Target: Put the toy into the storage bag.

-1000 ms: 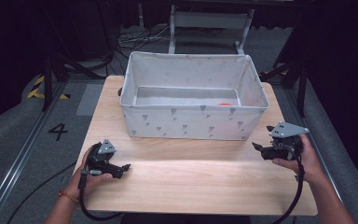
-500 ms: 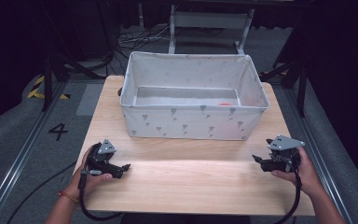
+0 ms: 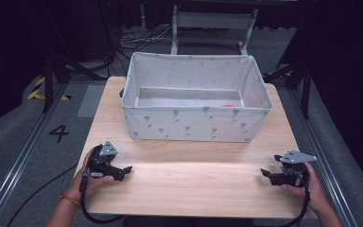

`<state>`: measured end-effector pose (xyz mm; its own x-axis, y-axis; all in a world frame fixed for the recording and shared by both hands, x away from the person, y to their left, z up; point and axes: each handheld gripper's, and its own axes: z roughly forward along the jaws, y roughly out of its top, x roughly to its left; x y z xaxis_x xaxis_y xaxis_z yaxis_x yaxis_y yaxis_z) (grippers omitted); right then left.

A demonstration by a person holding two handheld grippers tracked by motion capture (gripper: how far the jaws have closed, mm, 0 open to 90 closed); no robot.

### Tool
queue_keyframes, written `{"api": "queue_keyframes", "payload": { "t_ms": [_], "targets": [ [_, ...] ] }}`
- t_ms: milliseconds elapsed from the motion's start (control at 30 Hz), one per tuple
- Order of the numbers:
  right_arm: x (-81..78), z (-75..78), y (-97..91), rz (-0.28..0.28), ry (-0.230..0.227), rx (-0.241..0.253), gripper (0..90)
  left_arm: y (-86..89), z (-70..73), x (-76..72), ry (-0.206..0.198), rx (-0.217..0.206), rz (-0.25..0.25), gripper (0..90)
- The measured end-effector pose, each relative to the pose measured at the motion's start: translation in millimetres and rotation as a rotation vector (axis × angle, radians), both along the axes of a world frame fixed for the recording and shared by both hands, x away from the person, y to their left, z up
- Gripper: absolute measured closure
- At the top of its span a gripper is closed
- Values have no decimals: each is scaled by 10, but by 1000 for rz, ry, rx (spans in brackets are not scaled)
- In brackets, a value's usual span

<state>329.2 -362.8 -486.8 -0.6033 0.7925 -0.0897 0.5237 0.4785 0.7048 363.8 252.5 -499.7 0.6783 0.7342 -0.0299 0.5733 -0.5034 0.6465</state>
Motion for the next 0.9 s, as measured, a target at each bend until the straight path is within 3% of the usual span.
{"api": "queue_keyframes", "payload": {
  "t_ms": [33, 267, 900],
  "targets": [
    [-27, -48, -49, -7, 16, 39, 212, 0, 0, 0, 0, -1, 0, 5],
    [-72, -173, -177, -57, 36, 113, 210, 0, 0, 0, 0, 0, 0, 5],
    [-61, -179, -179, -80, 43, 105, 156, -5, -2, -4, -1, -1, 9, 5]
  ]
}}
